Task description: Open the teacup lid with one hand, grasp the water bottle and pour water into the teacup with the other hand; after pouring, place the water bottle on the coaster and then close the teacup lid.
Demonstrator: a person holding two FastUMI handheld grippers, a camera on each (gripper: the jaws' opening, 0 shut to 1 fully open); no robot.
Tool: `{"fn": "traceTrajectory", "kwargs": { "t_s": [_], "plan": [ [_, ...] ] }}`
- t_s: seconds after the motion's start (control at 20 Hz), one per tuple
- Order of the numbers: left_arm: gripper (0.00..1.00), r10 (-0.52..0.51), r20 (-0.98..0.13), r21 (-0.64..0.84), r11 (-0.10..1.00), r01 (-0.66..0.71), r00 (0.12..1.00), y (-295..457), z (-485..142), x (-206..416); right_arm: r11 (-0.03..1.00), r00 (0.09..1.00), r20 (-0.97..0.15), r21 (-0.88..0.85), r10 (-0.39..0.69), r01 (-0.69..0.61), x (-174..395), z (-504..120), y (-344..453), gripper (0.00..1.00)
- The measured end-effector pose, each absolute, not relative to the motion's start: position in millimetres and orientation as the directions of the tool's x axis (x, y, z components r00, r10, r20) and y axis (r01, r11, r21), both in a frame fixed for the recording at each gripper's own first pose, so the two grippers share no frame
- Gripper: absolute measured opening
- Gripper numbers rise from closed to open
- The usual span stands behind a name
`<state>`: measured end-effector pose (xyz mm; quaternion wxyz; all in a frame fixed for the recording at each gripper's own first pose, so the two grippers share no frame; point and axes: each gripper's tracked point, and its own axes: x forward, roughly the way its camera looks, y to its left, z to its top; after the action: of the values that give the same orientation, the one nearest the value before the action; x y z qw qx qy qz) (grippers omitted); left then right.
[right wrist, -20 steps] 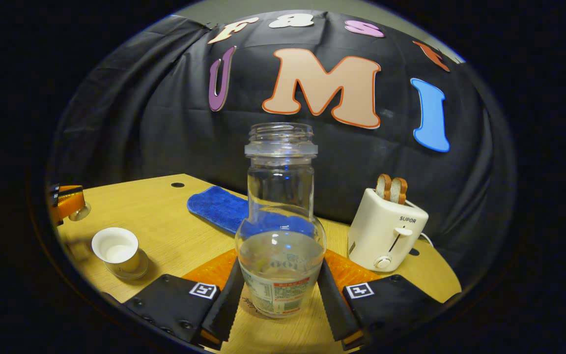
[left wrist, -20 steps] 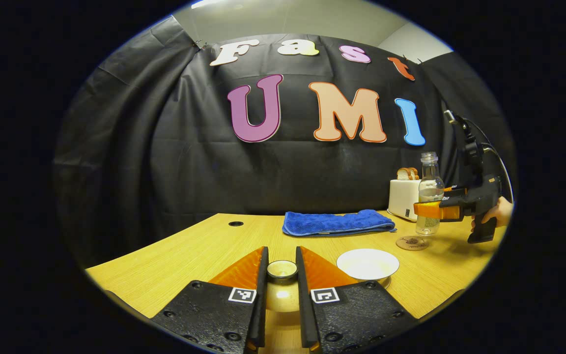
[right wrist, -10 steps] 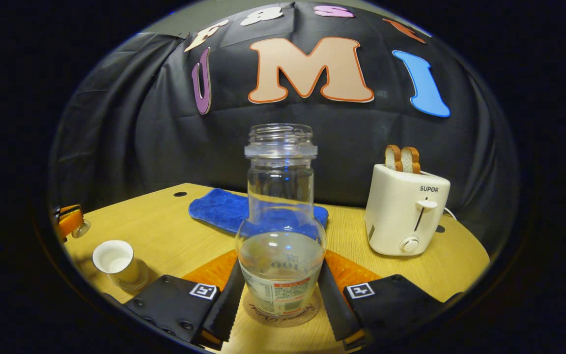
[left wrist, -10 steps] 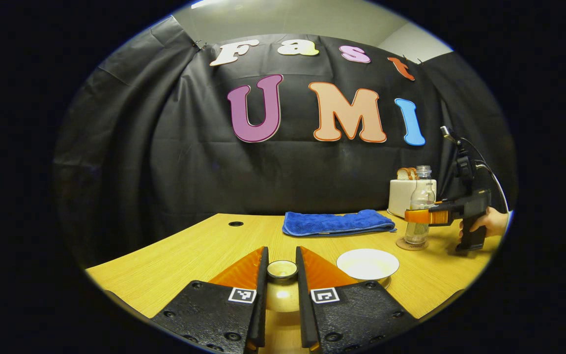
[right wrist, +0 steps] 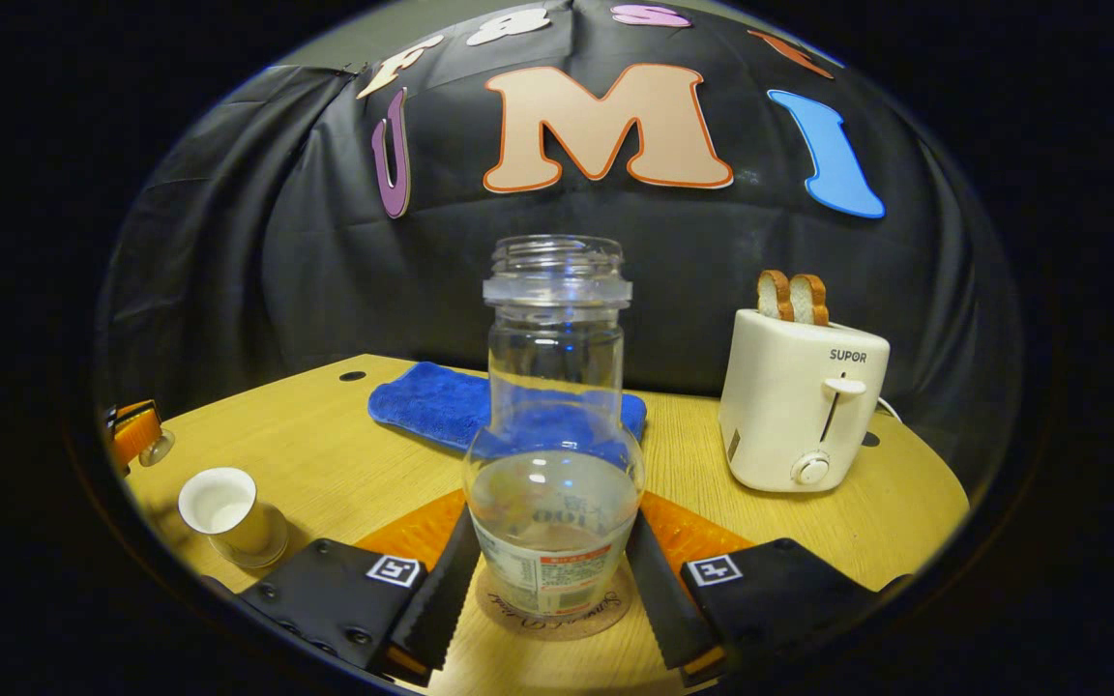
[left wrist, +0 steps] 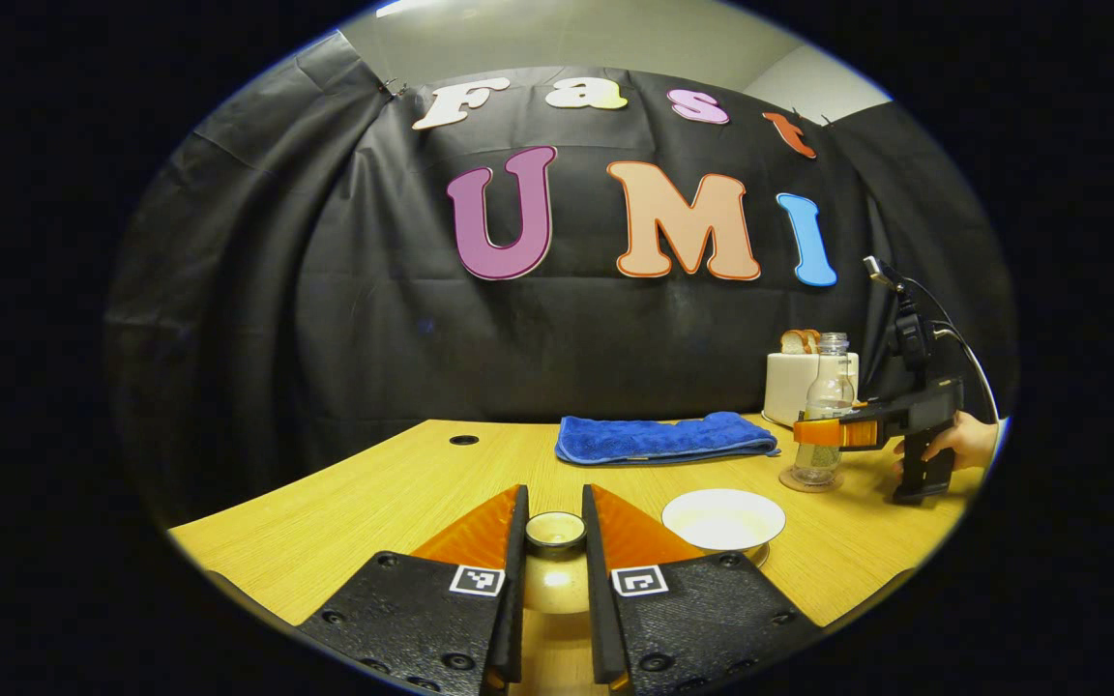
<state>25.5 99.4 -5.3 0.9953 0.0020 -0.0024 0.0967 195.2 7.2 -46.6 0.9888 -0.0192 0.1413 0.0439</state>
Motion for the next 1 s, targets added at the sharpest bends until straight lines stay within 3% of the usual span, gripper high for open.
{"fn": "traceTrajectory", "kwargs": {
  "t_s": [0.15,0.2,0.25,0.3,0.35,0.5,0.7,0.75,0.8,1.0],
  "plan": [
    [0.26,0.191,0.005,0.003,0.982,-0.191,0.982,99.0,-4.1,26.3,0.996,0.959,-0.277,-0.041,0.059,-0.073,194.8,-46.6,0.1,0.90],
    [0.26,0.191,0.005,0.003,0.982,-0.191,0.982,99.1,-5.5,26.0,0.997,0.960,-0.276,-0.039,0.055,-0.068,192.6,-46.8,-0.7,0.96],
    [0.26,0.190,0.006,0.003,0.982,-0.190,0.982,99.5,-5.7,25.3,0.997,0.959,-0.278,-0.033,0.056,-0.067,190.1,-47.3,-1.7,0.91],
    [0.26,0.189,0.005,0.003,0.982,-0.189,0.982,99.6,-5.6,25.7,0.997,0.961,-0.272,-0.033,0.054,-0.066,187.6,-46.5,-1.3,0.93],
    [0.26,0.189,0.006,0.003,0.982,-0.189,0.982,99.1,-5.2,25.6,0.997,0.962,-0.267,-0.036,0.051,-0.063,186.2,-44.7,-3.0,0.89],
    [0.26,0.189,0.006,0.003,0.982,-0.189,0.982,99.3,-4.7,25.4,0.998,0.963,-0.265,-0.014,0.056,-0.062,178.2,-45.0,-4.8,0.94],
    [0.26,0.190,0.006,0.003,0.982,-0.190,0.982,100.1,-5.2,24.8,0.998,0.964,-0.259,-0.007,0.061,-0.065,163.1,-48.3,-6.5,0.91],
    [0.26,0.190,0.006,0.003,0.982,-0.190,0.982,99.8,-5.3,24.4,0.998,0.965,-0.254,-0.005,0.062,-0.065,158.7,-45.9,-7.0,0.84],
    [0.26,0.190,0.006,0.003,0.982,-0.190,0.982,99.4,-5.4,25.0,0.998,0.967,-0.248,-0.003,0.061,-0.064,154.9,-45.4,-7.1,0.91],
    [0.26,0.193,0.006,0.003,0.981,-0.193,0.981,99.9,-4.9,24.9,0.998,0.968,-0.243,0.010,0.062,-0.061,138.2,-44.6,-10.5,0.91]
  ]
}}
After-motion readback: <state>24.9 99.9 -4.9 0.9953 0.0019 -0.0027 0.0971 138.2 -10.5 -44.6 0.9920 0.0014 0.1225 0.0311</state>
